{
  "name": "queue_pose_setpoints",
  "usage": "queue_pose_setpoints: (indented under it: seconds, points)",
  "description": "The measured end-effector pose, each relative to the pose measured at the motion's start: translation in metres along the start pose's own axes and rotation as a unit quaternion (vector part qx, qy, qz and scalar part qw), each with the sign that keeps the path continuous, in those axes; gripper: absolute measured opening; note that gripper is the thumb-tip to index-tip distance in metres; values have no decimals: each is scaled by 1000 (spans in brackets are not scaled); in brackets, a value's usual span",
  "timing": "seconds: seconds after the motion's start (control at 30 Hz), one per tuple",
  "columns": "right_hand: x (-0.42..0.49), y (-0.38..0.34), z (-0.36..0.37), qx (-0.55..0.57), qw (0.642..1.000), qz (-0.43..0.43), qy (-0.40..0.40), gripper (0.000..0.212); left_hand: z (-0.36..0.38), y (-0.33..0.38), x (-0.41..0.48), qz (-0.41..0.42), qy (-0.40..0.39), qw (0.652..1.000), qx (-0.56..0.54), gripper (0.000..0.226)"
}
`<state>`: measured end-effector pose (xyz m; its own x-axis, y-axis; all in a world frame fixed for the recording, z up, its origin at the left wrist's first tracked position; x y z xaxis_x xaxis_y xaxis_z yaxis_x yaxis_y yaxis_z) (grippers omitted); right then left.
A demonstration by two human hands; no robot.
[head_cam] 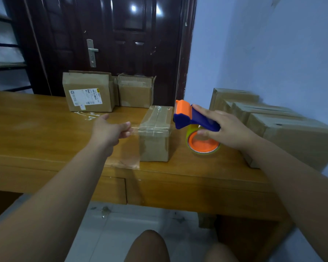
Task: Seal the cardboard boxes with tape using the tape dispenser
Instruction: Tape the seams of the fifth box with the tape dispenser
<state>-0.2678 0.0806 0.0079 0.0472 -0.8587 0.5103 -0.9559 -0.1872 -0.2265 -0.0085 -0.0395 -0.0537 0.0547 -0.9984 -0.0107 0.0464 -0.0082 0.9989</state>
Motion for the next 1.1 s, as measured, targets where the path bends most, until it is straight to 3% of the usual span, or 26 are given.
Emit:
queue_pose_setpoints:
  seconds: [0.4, 0.73, 0.87, 1.0, 1.1]
  points:
    - [-11, 21, 49, 101, 995, 25, -6, 67, 17, -40, 13, -108, -33, 993, -43, 78]
    - [-13, 22, 58, 123, 992, 29, 11, 66, 19, -45, 7, -62, 9, 997, -34, 69]
    - [-13, 20, 58, 134, 990, 36, 4, 67, 32, -49, -1, -78, 4, 997, -16, 44]
    - [-12, 18, 58, 136, 990, 45, 3, 68, 32, -59, -7, 4, 34, 992, 120, 25]
    - [-13, 17, 59, 140, 989, 54, 0, 67, 22, -51, -16, 109, 84, 981, 136, 53]
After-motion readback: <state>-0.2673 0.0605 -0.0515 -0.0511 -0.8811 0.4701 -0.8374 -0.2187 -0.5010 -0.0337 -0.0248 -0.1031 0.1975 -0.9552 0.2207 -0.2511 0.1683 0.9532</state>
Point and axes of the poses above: each hand's wrist, its own x-axis towards the middle knuckle, its own z-axis out of the palm, y = z × x, the point moved 9 cm from there along x, towards the middle knuckle, and after that the axes turned 8 degrees about y, right-handed, at the moved point
